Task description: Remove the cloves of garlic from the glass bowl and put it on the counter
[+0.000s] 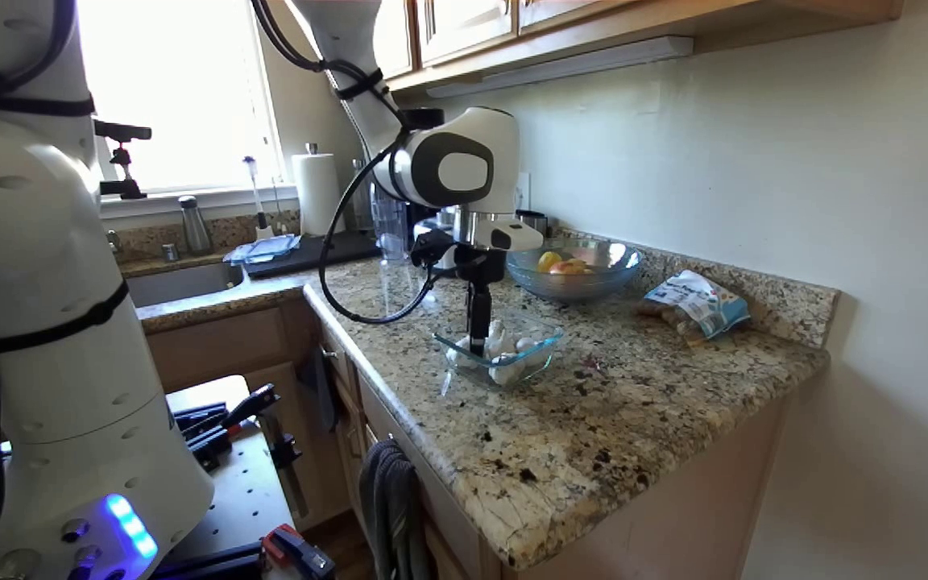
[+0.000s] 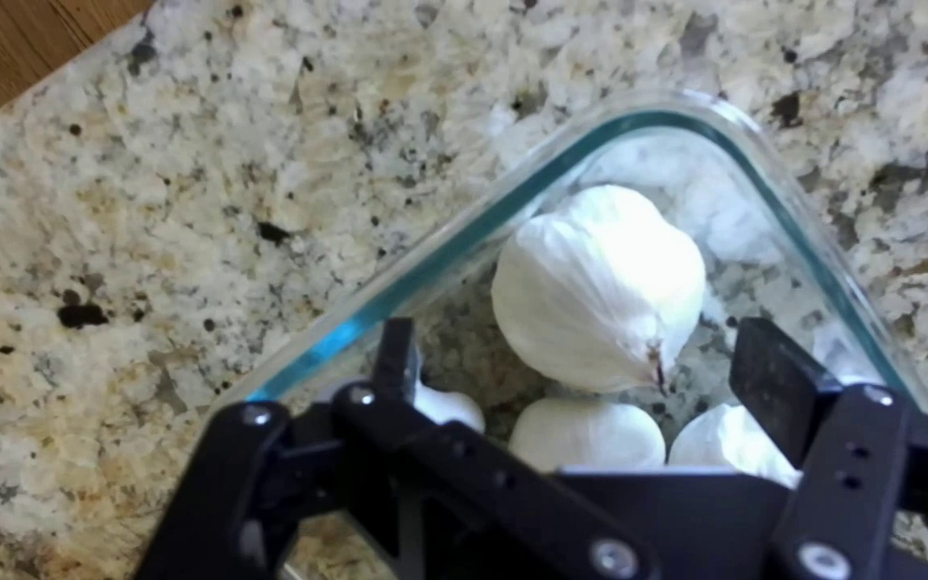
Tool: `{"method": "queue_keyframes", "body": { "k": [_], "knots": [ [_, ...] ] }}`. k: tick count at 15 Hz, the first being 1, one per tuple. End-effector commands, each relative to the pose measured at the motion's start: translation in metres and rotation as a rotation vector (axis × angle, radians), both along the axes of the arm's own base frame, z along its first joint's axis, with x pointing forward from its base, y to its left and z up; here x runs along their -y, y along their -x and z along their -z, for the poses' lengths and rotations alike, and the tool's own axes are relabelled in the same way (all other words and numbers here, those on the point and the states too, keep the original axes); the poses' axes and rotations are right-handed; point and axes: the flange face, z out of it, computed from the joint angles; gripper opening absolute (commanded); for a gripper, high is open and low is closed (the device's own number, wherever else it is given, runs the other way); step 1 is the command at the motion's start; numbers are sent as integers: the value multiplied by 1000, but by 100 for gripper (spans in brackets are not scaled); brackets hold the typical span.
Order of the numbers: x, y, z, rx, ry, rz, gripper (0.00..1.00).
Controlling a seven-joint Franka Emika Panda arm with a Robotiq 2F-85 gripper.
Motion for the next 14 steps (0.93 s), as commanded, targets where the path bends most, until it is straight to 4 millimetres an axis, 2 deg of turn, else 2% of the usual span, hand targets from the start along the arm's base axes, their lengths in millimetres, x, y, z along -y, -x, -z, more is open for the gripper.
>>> {"method": "queue_keyframes", "body": {
  "k": [1,6,7,8,9,10,14],
  "knots": [
    [1,-2,10,16,-23,10,100],
    [3,-5,24,3,-32,27,100],
    [4,-6,26,-3,-36,33,96],
    [5,-7,28,-8,-38,39,80],
    [6,-8,29,-9,-40,46,72],
    [6,-9,27,-7,-43,50,70],
    [9,-10,18,-2,-48,68,42]
  ]
}}
